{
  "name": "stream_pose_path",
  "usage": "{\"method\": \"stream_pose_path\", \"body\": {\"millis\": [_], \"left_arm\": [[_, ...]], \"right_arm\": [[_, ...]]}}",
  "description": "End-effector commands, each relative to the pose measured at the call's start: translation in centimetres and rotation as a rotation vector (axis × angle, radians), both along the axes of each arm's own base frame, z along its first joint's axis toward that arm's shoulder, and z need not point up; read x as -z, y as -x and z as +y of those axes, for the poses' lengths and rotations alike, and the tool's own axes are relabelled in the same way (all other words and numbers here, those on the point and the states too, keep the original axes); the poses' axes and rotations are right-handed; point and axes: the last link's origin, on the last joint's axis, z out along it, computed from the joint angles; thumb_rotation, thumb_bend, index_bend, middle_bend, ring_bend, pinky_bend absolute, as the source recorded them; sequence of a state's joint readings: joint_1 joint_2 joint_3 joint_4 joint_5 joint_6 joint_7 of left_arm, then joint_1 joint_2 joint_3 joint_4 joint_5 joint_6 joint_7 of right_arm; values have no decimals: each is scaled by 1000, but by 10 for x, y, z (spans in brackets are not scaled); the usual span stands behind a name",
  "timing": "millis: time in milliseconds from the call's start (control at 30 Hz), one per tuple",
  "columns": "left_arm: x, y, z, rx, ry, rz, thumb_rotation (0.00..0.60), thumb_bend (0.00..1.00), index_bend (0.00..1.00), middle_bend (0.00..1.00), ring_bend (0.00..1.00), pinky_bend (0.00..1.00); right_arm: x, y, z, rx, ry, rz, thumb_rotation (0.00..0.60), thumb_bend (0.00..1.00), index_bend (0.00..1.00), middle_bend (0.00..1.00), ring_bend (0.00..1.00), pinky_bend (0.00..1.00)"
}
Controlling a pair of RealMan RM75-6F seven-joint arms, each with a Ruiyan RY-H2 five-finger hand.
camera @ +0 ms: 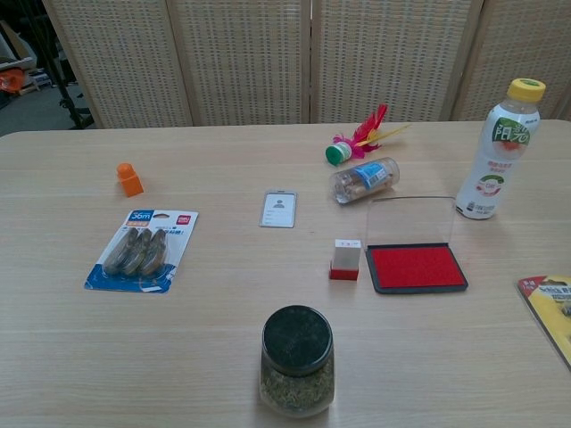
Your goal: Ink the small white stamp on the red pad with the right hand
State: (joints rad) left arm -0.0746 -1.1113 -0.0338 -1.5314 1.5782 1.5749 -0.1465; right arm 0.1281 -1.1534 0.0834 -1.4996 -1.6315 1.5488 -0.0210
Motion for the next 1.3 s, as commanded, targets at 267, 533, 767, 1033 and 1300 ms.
{"method": "stream_pose_path", "body": {"millis": [267, 533, 767, 1033, 1300], "left_arm": [[2, 1, 6, -21, 3, 5, 600, 0, 0, 0, 0, 0], [0, 0, 10, -31, -15, 9, 600, 0, 0, 0, 0, 0], [-4, -2, 7, -22, -17, -6, 600, 0, 0, 0, 0, 0], [-6, 0, 8, -30, -10, -13, 600, 0, 0, 0, 0, 0], [-5, 3, 11, -41, 0, -14, 600, 0, 0, 0, 0, 0]], "right_arm": [[-2, -52, -49, -179, -260, 27, 600, 0, 51, 945, 999, 1000], [27, -103, -71, -225, -448, 66, 600, 156, 151, 968, 1000, 1000], [61, -134, -94, -182, -530, 107, 600, 189, 216, 968, 1000, 1000], [106, -153, -121, -109, -568, 127, 600, 251, 257, 968, 1000, 1000], [144, -171, -131, -45, -573, 118, 600, 292, 304, 968, 1000, 1000]]}}
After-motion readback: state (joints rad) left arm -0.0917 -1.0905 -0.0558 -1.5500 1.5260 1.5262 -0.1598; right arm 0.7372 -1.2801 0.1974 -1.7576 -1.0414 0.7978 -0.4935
